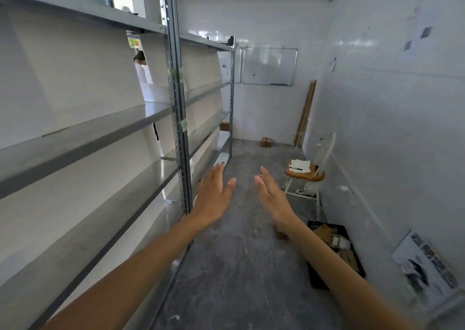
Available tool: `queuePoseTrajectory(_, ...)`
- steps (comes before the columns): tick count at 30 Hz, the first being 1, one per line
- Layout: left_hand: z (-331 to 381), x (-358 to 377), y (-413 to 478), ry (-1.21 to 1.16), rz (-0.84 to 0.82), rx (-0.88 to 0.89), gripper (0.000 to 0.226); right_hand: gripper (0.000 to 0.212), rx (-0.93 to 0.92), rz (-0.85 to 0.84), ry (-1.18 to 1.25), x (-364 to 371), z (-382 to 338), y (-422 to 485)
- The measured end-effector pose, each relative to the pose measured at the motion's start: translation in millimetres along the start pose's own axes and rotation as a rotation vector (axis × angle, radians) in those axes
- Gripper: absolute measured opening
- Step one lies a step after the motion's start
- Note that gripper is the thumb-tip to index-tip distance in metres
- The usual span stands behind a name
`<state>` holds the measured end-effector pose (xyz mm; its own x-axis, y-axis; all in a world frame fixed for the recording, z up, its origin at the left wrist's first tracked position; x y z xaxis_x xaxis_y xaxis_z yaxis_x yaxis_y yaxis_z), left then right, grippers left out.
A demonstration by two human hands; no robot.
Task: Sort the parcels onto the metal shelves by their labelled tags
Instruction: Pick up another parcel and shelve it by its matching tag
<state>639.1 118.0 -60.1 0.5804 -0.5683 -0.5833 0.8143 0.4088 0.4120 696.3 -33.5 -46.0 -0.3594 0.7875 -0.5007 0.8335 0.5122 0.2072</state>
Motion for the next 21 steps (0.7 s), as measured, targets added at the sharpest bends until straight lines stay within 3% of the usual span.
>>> queuePoseTrajectory(7,7.0,40.3,43.5,-0.026,-0.079,-0.02,0.061,0.058,0.055,0.068,-0.023,-50.4,47.2,42.5)
queuePoseTrajectory(21,1.0,104.7,107.3,-0.049,-0.228,-0.017,0.062,0.052,0.076,0.131,-0.005,-63.5,83.5,108.2)
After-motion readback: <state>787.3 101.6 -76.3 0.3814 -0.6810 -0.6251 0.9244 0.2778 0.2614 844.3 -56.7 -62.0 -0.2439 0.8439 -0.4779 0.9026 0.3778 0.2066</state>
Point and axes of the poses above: each hand's wrist, its own y-axis towards the middle knuckle, its own x-axis out of the palm, z = x × y, the point moved 1 cm from there along y, towards the middle knuckle, and after that the axes turned 6 degrees about -y, right-handed, at the moved point
